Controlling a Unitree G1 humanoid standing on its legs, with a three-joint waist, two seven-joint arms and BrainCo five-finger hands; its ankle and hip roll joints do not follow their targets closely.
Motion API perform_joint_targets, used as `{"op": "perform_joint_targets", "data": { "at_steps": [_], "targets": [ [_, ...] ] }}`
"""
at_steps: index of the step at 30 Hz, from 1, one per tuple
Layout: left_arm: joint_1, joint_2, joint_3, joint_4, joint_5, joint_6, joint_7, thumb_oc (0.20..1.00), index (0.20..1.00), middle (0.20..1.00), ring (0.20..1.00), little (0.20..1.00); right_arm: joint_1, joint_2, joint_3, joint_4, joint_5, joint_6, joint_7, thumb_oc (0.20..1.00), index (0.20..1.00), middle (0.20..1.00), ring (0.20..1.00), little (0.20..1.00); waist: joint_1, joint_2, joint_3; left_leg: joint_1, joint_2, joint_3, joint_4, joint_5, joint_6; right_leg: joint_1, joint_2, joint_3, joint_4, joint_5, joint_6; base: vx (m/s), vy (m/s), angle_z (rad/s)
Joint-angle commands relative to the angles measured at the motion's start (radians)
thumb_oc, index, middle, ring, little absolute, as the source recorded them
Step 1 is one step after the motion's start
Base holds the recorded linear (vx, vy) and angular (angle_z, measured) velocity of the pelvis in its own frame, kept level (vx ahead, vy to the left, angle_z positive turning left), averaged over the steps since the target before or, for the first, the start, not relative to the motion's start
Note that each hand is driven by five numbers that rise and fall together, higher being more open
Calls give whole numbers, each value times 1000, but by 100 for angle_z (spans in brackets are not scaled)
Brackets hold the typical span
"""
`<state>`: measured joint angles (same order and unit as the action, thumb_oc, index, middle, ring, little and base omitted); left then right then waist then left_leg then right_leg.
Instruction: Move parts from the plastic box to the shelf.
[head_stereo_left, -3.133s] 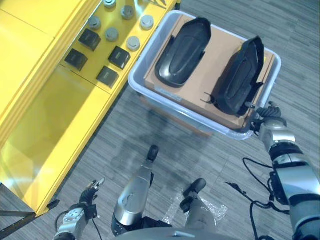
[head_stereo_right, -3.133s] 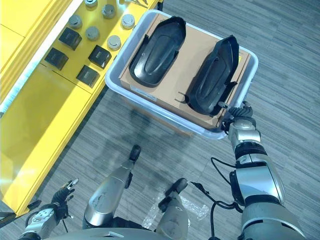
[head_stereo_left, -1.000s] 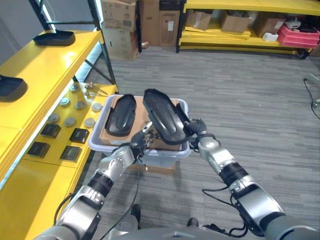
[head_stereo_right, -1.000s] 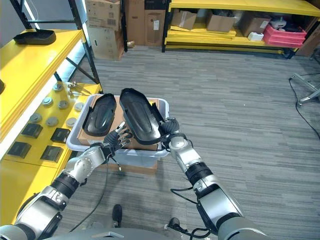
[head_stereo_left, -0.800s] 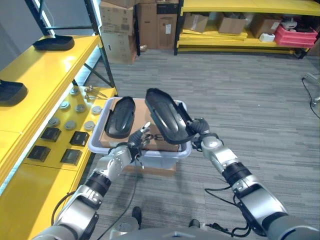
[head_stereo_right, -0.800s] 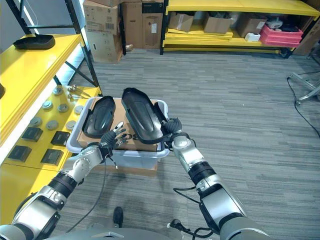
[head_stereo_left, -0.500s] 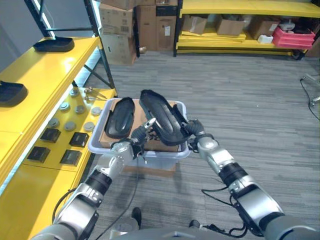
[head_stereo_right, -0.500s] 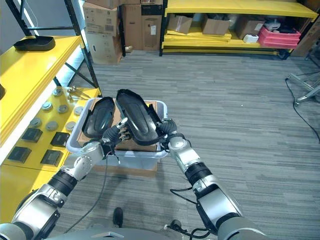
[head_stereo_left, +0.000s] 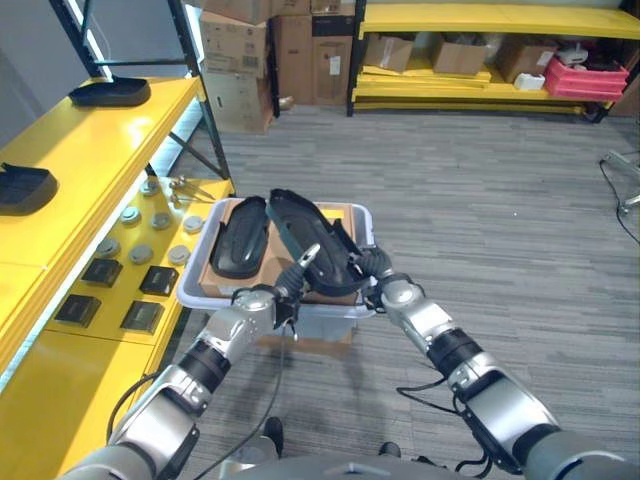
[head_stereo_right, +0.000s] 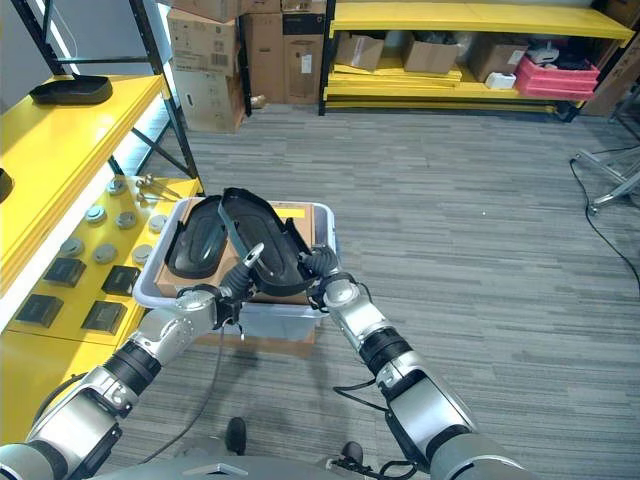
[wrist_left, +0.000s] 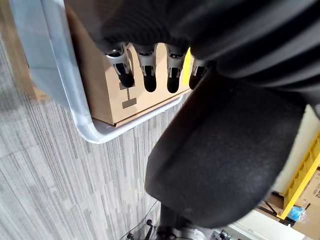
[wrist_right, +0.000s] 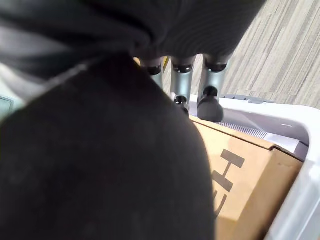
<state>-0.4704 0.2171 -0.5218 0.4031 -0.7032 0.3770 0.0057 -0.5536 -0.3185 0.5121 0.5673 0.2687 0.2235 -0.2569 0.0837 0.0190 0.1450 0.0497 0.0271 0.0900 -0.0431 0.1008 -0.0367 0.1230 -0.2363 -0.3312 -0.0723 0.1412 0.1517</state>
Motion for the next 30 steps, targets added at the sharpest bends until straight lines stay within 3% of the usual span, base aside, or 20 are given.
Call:
{"op": "perform_joint_targets", "data": {
  "at_steps": [1,2,4,10,21,22,23,30],
  "targets": [
    [-141,-72,-76,44,27,-47,-66,915,915,915,915,915,-90,69,52,31,-4,-67,30,200,200,200,200,200,42,7,-60,-10,26,0,38,-86,-5,-24,-42,-4,48,-44,73,0,0,0],
    [-144,-74,-81,34,35,-57,-63,222,222,222,222,222,-87,73,55,42,-14,-78,39,200,200,200,200,200,43,9,-60,-8,26,0,37,-86,-5,-23,-42,-4,48,-45,73,0,0,0],
    [-151,-50,-96,-12,137,-102,-87,200,200,200,200,200,-83,81,72,42,-13,-82,43,200,200,200,200,200,46,8,-61,-3,26,0,35,-86,-6,-19,-42,-6,49,-46,73,24,-14,-4],
    [-146,-32,-99,-61,134,-101,-63,200,200,200,200,200,-84,84,75,28,8,-64,40,200,200,200,200,200,46,9,-63,1,29,2,31,-83,-10,-16,-38,-4,48,-48,70,7,-6,0],
    [-122,-26,-62,-102,111,-180,27,200,200,200,200,200,-78,99,61,15,79,-53,16,200,200,200,200,200,55,8,-59,6,35,-5,33,-80,-15,-8,-35,-12,51,-54,64,0,0,0],
    [-113,-23,-48,-113,104,-191,52,200,200,200,200,200,-74,102,56,6,119,-56,10,464,464,464,464,464,58,8,-58,8,36,-6,31,-78,-17,-4,-34,-15,49,-55,63,0,0,0],
    [-105,-23,-39,-120,93,-199,80,200,200,200,200,200,-69,106,49,-2,150,-61,4,1000,1000,1000,1000,1000,60,7,-57,9,37,-8,31,-77,-18,-3,-33,-16,49,-55,62,0,0,0],
    [-67,-18,21,-129,84,-236,108,200,200,200,200,200,-28,129,-11,-18,288,-81,-18,1000,1000,1000,1000,1000,67,3,-58,13,42,-13,30,-77,-21,4,-29,-25,47,-59,55,0,0,0]
  ]
}}
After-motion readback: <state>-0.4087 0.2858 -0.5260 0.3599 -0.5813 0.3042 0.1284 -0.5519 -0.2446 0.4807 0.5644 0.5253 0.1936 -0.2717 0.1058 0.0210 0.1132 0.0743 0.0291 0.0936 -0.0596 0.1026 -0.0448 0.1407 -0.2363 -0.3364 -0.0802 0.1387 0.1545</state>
